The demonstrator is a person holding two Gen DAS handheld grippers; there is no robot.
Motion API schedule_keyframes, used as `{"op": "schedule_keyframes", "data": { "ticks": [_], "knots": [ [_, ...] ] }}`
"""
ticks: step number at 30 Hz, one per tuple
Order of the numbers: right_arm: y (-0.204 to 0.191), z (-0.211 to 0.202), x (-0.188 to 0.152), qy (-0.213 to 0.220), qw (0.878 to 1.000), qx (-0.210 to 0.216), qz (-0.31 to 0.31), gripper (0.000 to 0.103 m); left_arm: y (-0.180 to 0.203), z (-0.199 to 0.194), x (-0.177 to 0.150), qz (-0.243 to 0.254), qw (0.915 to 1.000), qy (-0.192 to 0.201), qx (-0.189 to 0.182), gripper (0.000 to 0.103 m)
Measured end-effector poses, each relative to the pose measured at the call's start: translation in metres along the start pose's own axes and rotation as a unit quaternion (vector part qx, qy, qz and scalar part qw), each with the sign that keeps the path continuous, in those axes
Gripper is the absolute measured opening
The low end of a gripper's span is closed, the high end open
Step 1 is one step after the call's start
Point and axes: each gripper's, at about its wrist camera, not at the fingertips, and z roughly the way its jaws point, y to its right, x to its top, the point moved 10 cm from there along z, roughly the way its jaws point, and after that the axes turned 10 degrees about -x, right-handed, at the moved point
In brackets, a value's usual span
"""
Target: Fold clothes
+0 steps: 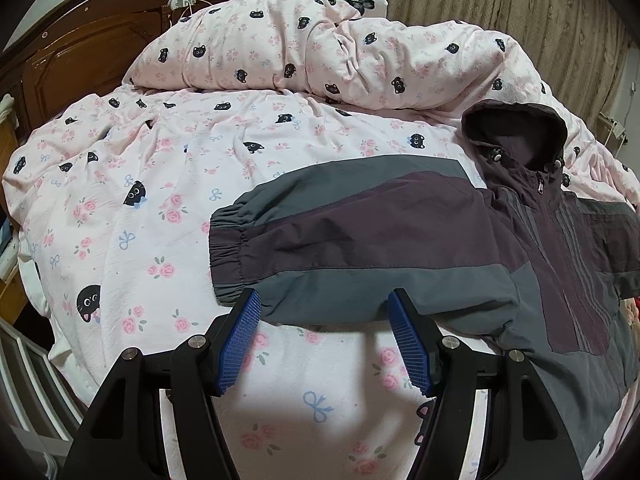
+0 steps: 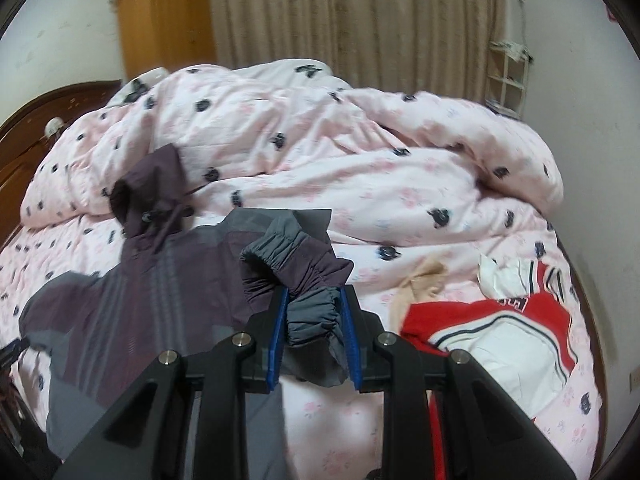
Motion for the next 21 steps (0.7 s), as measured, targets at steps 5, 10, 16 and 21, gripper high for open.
{"op": "schedule_keyframes", "data": {
  "ticks": [5,10,16,21],
  "knots": [
    [0.016,0.024,-0.005,-0.013,1.000,-0.020,0.012,0.026,0.002,0.002,-0.001,0.004,1.0000,-0.002,0.001,0.061],
    [0.031,0.051,-0.009,-0.034,0.998,-0.038,0.026,0.026,0.004,0.004,-0.002,0.008,1.0000,-0.004,0.002,0.061],
    [0.052,0.086,-0.020,-0.071,0.994,-0.066,0.043,0.027,0.005,0.004,-0.002,0.010,0.9999,-0.005,0.002,0.061],
    [0.074,0.102,-0.026,-0.091,0.990,-0.088,0.069,0.030,0.005,0.005,-0.003,0.011,0.9999,-0.006,0.002,0.061]
  ]
}}
